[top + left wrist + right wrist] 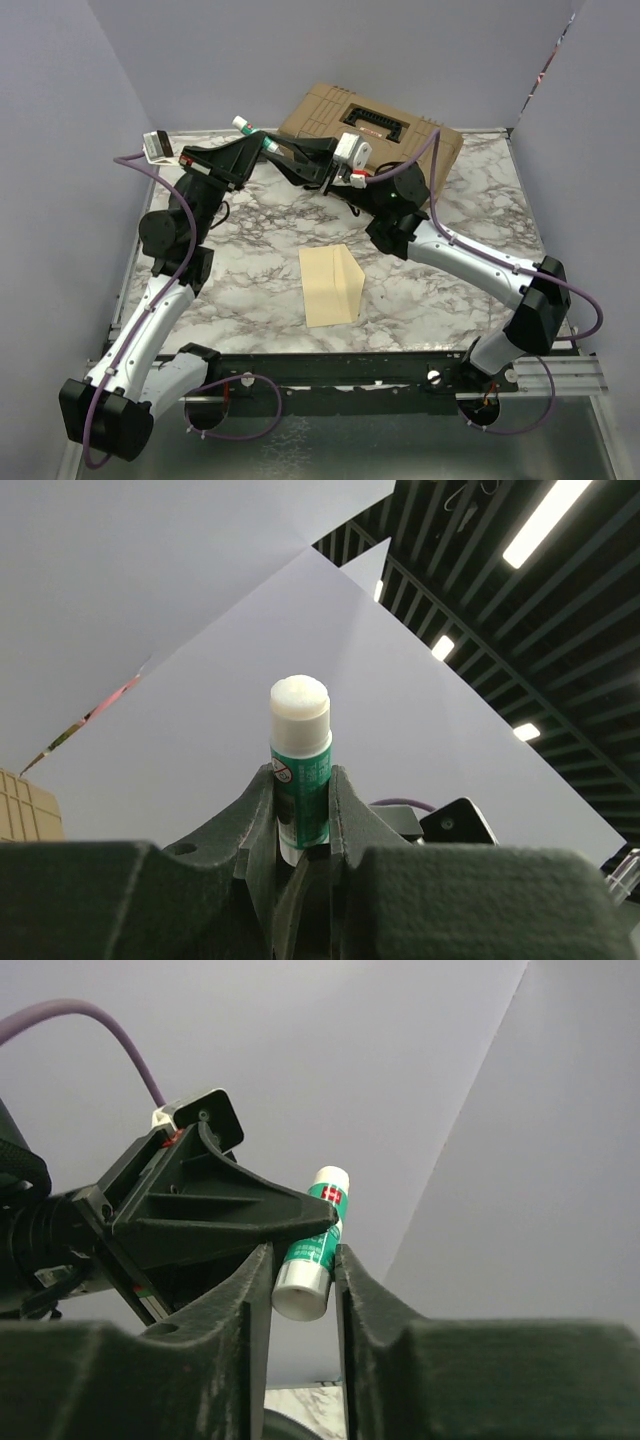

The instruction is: Place the letter into the envelope and seal it

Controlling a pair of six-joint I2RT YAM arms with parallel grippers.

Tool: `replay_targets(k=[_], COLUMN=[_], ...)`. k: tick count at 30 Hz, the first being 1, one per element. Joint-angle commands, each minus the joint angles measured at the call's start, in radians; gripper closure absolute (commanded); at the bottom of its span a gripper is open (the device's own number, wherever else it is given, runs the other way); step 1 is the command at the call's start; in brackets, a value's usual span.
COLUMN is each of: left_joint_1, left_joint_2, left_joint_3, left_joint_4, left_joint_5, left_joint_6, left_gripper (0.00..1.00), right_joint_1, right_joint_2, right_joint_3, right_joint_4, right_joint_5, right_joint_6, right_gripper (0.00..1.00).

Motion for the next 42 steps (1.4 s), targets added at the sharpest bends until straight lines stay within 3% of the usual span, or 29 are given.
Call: replay_targets(k=[1,6,8,12,15,20,27,42], left_joint_1=[-0.001,0.000,0.000,0.001,0.001,0.001,0.002,0.009], left_joint_2=[-0.007,-0.006,-0.009,-0.035,-0.042,-0.001,0.030,0.043], left_joint_3=[0.036,0.046,0.052,0.142,0.232,0.320,0.401,0.427], left_joint_4=[0.001,-0.003,-0.020,-0.242,-0.420,-0.580,-0.734,-0.801], left_joint_5=[0.017,0.024,0.022,-0.020,-0.041,0.029,0.110,0.110], left_joint_6=[0.000,-0.006,-0.002,0.117,0.240,0.265,0.291,0.305], left_gripper=[1.00,1.00,0.97,0.35,0.19,0.14,0.15,0.70], right_joint_1=[0.002,0.002,0.002,0.002,0.000,-0.005,-0.033,-0.082], right_joint_2=[0.024,0.019,0.010,-0.025,-0.048,-0.064,-0.084,-0.106], right_joint_3=[0.037,0.012,-0.007,-0.033,-0.067,-0.094,-0.131,-0.172], right_joint_4=[0.015,-0.001,0.005,-0.029,-0.013,0.007,0.050,0.072], right_joint_5=[0.010,0.032,0.047,0.073,0.073,0.062,0.042,-0.038], right_joint_6=[-0.032,-0.108,-0.128,-0.110,-0.091,-0.037,0.062,0.133], right_gripper=[0.75,0.99,1.00,1.00,1.00,1.00,1.00,1.00])
